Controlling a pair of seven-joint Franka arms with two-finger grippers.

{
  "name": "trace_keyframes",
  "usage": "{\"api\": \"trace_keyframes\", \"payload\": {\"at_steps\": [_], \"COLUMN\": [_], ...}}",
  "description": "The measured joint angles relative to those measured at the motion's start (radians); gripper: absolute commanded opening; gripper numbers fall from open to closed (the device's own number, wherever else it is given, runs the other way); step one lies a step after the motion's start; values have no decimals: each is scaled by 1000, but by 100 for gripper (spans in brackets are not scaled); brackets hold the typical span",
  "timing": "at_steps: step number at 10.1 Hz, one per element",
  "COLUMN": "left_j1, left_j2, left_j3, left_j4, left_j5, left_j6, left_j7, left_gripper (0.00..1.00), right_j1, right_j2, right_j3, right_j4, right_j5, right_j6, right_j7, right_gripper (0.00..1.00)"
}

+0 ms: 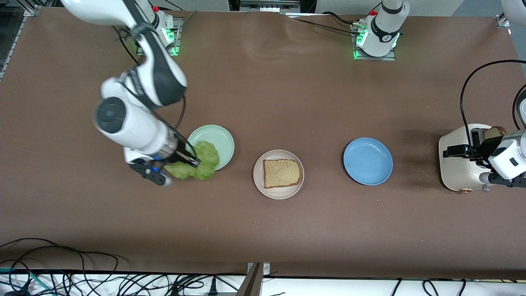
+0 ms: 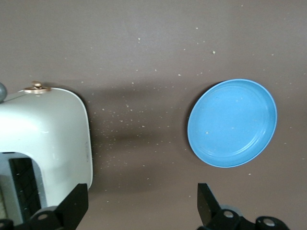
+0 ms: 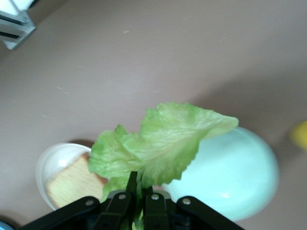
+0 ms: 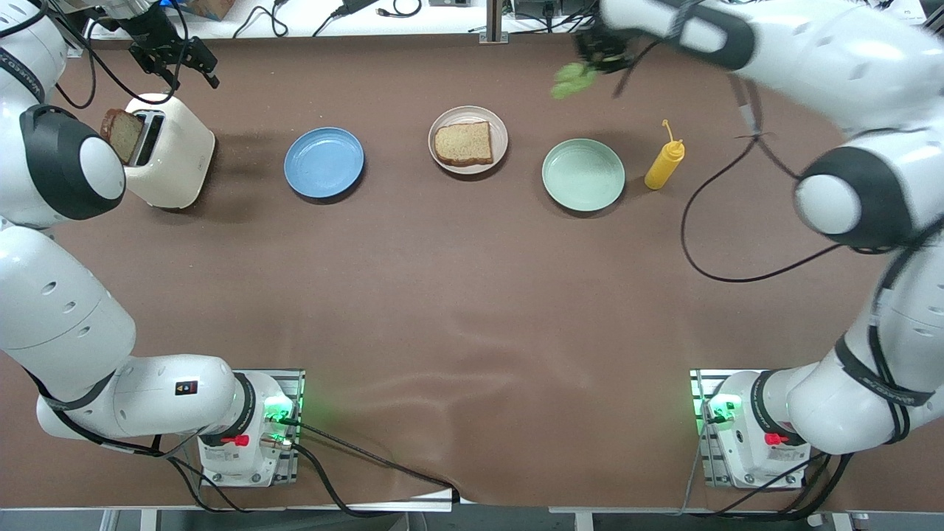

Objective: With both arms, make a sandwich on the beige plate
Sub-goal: 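Lower the lettuce onto the bread and open the right gripper, then withdraw the right gripper from the plate toward the mustard bottle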

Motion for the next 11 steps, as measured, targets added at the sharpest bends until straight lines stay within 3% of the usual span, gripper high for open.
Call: {"api": "trace_keyframes", "payload": {"at_steps": [3,8,9,10,11], "left_j1": [0,1,1,0,0], "left_j2": [-1,-1,-1,-1,-1], "left_j3": [3,4,4,4,5], "left_j4": [3,3,3,3,3], "left_j5": [15,16,16,16,16], "left_j6": [0,0,0,0,0], "left_j7": [0,0,0,0,0], "left_gripper": [100,100,100,100,100], "right_j1": [97,168,189,202,205], "right_j2": [179,258,268,276,282], "right_j3": [-1,48,48,48,48], "right_j4": [90,113,113,113,113], "right_j5": [0,25,25,25,25], "right_j6": [300,413,417,418,418], "right_j7": [166,274,288,295,295], "right_gripper": [0,0,70,100,100]}}
